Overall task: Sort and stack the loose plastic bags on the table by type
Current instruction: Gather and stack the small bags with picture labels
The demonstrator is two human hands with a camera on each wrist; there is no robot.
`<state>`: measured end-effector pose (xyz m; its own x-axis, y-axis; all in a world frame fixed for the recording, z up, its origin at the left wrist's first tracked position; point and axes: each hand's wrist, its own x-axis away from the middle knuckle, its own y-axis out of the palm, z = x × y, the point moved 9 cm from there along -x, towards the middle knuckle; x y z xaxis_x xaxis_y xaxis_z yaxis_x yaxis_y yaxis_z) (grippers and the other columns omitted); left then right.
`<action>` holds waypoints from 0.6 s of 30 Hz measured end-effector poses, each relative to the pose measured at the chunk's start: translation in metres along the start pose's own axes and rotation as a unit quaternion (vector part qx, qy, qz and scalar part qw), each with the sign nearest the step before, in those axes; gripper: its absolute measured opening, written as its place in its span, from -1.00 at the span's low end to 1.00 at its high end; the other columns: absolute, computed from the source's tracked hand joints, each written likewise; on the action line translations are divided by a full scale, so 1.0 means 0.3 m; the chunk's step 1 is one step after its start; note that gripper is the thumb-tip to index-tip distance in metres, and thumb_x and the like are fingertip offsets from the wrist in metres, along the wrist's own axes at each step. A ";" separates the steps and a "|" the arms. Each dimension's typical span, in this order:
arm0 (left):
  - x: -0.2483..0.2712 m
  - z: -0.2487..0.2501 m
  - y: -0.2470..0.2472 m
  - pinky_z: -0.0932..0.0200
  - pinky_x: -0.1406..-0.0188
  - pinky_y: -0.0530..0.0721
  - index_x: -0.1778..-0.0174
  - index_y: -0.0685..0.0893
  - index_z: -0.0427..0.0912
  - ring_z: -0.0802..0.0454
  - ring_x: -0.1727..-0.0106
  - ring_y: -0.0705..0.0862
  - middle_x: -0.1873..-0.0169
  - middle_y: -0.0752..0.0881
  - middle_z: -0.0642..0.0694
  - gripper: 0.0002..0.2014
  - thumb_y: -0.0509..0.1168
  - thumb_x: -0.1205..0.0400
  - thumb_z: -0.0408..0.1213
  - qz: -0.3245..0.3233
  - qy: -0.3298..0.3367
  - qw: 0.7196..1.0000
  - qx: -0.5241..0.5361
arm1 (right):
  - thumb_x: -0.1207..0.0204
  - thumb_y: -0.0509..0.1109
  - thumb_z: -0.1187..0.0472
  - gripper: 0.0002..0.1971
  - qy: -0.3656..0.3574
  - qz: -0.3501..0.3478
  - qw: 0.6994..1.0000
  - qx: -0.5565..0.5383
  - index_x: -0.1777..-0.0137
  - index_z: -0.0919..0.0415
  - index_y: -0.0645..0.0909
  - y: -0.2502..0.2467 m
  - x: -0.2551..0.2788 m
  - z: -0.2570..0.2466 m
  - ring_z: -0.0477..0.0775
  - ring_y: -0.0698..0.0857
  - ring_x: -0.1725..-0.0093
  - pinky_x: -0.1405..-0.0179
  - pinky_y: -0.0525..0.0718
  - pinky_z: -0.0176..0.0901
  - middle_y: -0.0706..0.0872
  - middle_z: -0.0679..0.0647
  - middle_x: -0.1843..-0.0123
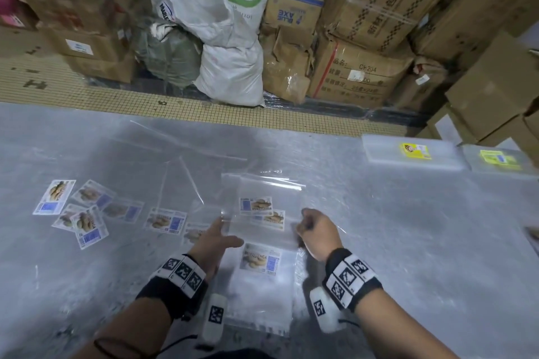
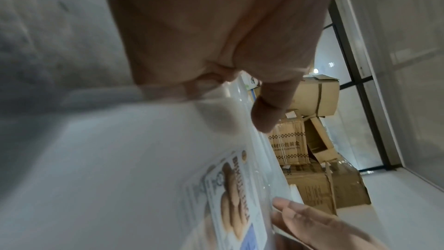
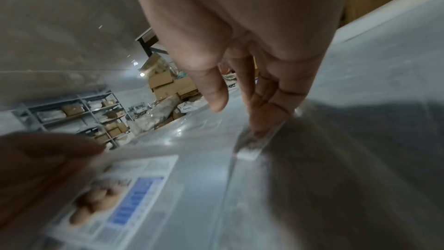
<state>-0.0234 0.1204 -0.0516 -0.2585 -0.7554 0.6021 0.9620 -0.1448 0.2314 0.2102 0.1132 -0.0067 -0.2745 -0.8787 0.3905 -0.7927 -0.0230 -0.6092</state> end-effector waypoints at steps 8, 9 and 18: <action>-0.007 0.049 -0.003 -0.08 -0.42 0.48 -0.58 0.31 -0.09 -0.13 -0.42 0.49 -0.30 0.47 0.04 -0.28 0.44 -0.53 -0.45 0.053 0.050 0.979 -0.192 | -0.59 0.32 0.40 -0.66 0.012 0.017 0.995 -0.095 -0.28 0.03 0.61 0.043 0.012 0.026 0.07 0.71 0.15 0.03 0.77 0.00 0.76 0.13 -0.06; -0.005 0.044 -0.003 -0.20 -0.45 0.48 -0.60 0.30 -0.07 -0.23 -0.43 0.50 -0.36 0.48 -0.02 -0.23 0.47 -0.50 -0.44 0.045 0.045 0.983 -0.173 | -0.58 0.32 0.41 -0.67 0.025 0.019 0.992 -0.121 -0.21 -0.01 0.62 0.046 0.013 0.041 0.09 0.72 0.19 0.09 0.77 0.06 0.77 0.12 -0.03; 0.043 0.003 -0.007 0.06 0.28 0.83 -0.25 0.60 -0.05 -0.30 -0.02 0.73 -0.12 0.62 -0.34 -0.45 0.24 -0.51 -0.75 0.012 -0.013 0.989 0.147 | -0.66 0.32 0.04 -0.70 0.096 -0.071 0.967 -0.225 -0.11 0.27 0.72 0.167 0.014 0.084 -0.14 0.44 0.65 0.60 0.42 -0.34 0.48 -0.07 0.58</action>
<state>-0.0289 0.1115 -0.0435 -0.2419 -0.7391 0.6287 0.9021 0.0674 0.4263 0.1830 0.0964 -0.0529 -0.2068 -0.7768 0.5947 -0.9746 0.1104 -0.1948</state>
